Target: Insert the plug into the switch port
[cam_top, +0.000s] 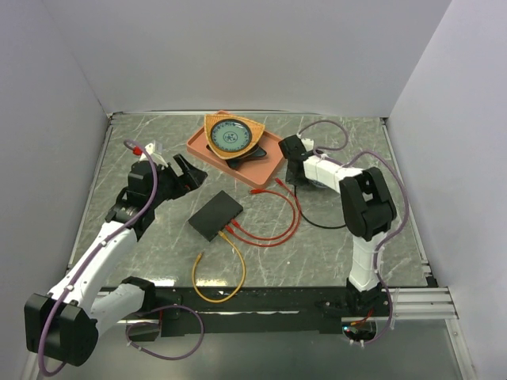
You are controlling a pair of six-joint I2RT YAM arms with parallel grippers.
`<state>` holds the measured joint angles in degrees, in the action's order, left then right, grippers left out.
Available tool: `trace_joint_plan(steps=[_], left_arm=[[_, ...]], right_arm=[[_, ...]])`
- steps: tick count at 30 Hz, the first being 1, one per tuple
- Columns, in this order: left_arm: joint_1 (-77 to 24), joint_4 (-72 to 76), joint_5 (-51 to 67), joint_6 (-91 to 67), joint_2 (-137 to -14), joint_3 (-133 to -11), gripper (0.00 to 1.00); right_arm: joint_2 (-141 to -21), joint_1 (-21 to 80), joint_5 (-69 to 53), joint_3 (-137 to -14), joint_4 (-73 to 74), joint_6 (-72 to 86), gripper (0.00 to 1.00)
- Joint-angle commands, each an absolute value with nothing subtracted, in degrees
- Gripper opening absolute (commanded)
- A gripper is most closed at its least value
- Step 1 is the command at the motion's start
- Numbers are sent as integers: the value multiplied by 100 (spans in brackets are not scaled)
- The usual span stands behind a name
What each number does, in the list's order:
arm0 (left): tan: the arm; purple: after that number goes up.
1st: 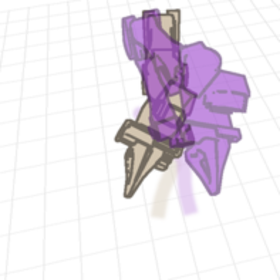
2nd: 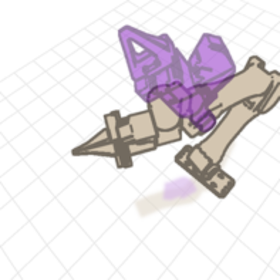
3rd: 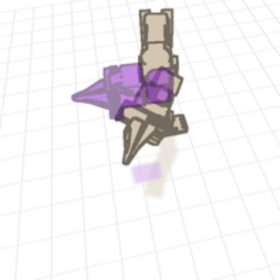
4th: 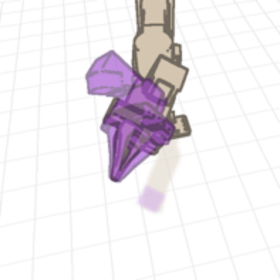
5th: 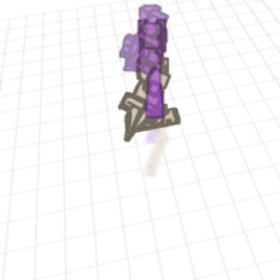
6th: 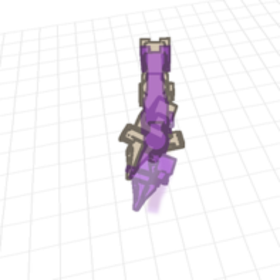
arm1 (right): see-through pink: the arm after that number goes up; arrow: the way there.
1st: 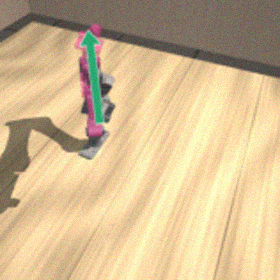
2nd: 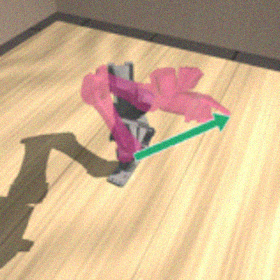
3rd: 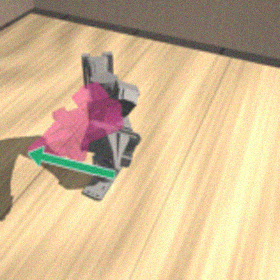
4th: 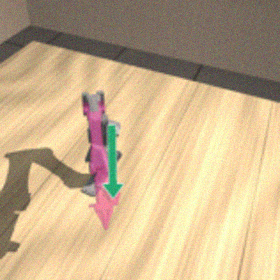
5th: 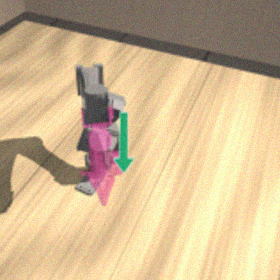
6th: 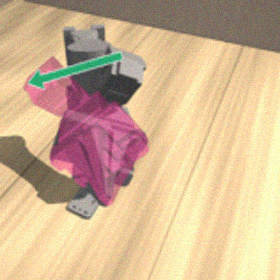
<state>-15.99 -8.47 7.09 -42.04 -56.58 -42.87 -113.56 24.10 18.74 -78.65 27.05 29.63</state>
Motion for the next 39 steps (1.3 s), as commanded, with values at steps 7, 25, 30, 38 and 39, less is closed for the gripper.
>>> trace_joint_plan(steps=[7, 25, 30, 38, 39], left_arm=[[-1600, -668, 738, -4184, -5511, -4412, 96], [-1600, -448, 870, -4192, -5686, -4350, 96], [-1600, -352, 984, -4219, -5748, -4307, 96], [-1600, -466, 861, -4122, -5678, -4342, 96], [-1600, -483, 853, -4122, -5686, -4342, 96]], right_arm=[[-9169, 2390, 1759, -7341, 2391, 2128, 0], [-7426, 4462, -231, -5362, 2020, 264, 0], [-7928, 4693, 149, -5300, 2039, 571, 61], [-7681, 4693, 333, -5115, 1407, 1309, 99], [-7751, 4685, 325, -5194, 1345, 1362, 99]])
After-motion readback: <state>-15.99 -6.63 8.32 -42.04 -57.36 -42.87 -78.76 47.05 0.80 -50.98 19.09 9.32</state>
